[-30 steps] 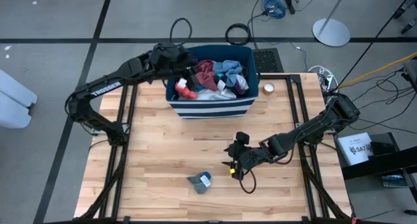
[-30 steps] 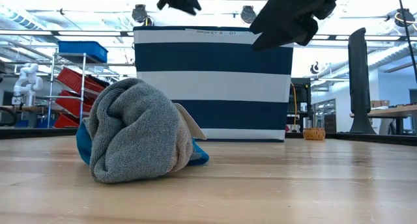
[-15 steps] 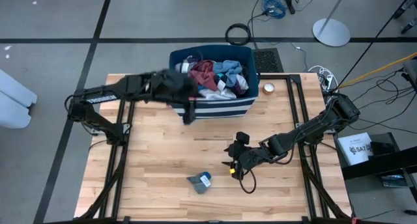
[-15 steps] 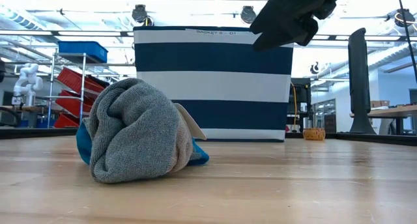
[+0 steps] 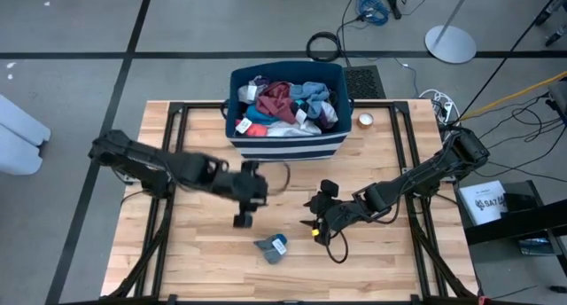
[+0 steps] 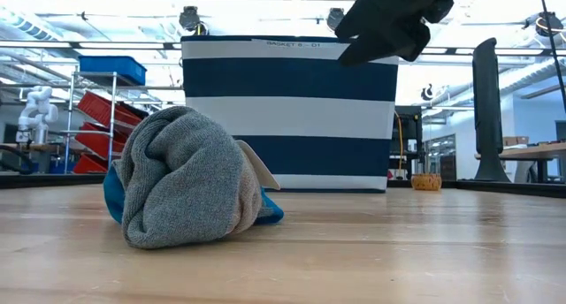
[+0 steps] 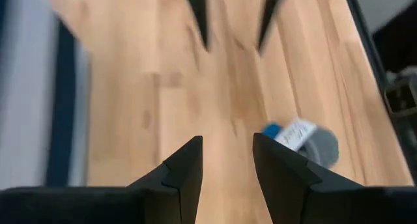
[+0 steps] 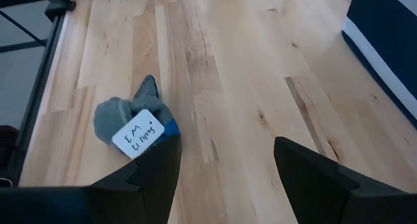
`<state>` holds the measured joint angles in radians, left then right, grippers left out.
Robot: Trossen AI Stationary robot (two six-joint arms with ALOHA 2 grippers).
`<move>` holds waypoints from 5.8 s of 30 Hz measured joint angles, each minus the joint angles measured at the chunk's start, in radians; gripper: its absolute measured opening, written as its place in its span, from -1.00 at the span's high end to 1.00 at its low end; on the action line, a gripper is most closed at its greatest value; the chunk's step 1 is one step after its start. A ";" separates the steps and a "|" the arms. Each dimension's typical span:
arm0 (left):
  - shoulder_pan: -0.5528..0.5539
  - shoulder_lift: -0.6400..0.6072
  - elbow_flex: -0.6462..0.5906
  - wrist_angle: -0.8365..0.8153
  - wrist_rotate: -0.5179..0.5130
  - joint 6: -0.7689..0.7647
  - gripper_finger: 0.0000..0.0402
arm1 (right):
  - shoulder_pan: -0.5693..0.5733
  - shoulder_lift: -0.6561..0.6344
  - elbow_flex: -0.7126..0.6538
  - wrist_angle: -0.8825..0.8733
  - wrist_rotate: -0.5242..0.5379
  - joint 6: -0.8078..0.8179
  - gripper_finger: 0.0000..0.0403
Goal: Sort clothes
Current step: Put the gray pair of socks into the blue laundry organizer, then return to Home Position
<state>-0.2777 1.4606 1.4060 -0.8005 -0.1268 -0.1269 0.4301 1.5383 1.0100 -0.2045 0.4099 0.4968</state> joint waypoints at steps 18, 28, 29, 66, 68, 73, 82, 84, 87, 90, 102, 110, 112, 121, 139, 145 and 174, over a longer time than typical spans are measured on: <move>-0.190 0.106 -0.493 0.735 0.118 -0.043 0.29 | 0.000 0.000 0.000 0.007 0.003 0.002 -0.16; -0.189 0.319 -0.490 0.786 0.118 0.039 0.29 | 0.000 0.000 0.000 0.009 0.003 0.016 -0.16; -0.189 0.334 -0.490 0.787 0.118 0.042 0.29 | 0.000 0.000 0.000 0.008 0.003 0.016 -0.16; -0.189 0.229 -0.218 0.215 -0.051 0.153 0.91 | 0.000 0.000 0.000 0.013 0.007 0.016 -0.16; -0.193 0.190 -0.189 0.175 -0.074 0.160 0.91 | 0.000 0.000 0.000 0.012 0.007 0.016 -0.16; -0.195 0.046 -0.121 0.159 -0.156 0.165 0.91 | 0.000 0.000 0.000 0.011 0.007 0.015 -0.16; -0.159 -0.182 -0.062 0.167 -0.395 0.261 0.91 | 0.000 0.000 0.000 0.019 0.007 0.015 -0.16; -0.129 -0.215 -0.050 0.197 -0.435 0.290 0.91 | 0.000 0.000 0.000 0.025 0.006 0.015 -0.16; -0.069 -0.267 -0.028 0.252 -0.454 0.329 0.91 | 0.000 0.000 0.000 0.044 0.007 0.015 -0.16; 0.002 -0.297 0.008 0.272 -0.455 0.356 0.91 | 0.000 0.000 0.000 0.056 0.006 0.015 -0.16; 0.297 -0.275 0.092 0.320 -0.405 0.431 0.91 | 0.000 0.000 0.000 0.063 0.006 0.012 -0.16; 0.562 -0.192 0.091 0.322 -0.213 0.380 0.91 | 0.000 0.000 0.000 0.063 0.006 0.012 -0.16; 0.621 -0.160 0.091 0.319 -0.140 0.338 0.91 | 0.000 0.000 0.000 0.063 0.006 0.012 -0.16; 0.746 -0.022 0.090 0.315 -0.009 0.240 0.92 | 0.000 0.000 0.000 0.063 0.002 0.015 -0.16; 0.814 0.070 0.090 0.232 0.012 0.055 0.66 | 0.000 0.000 0.000 0.058 0.000 0.015 -0.16; 0.816 0.070 0.090 0.219 -0.020 0.053 0.43 | 0.003 0.000 0.000 0.059 -0.016 0.015 -0.16; 0.513 -0.343 -0.171 0.311 -0.027 0.063 0.31 | 0.003 0.000 0.000 0.110 -0.020 -0.020 -0.16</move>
<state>0.2349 1.1174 1.2349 -0.4892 -0.1538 -0.0640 0.4335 1.5383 1.0103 -0.0946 0.3904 0.4771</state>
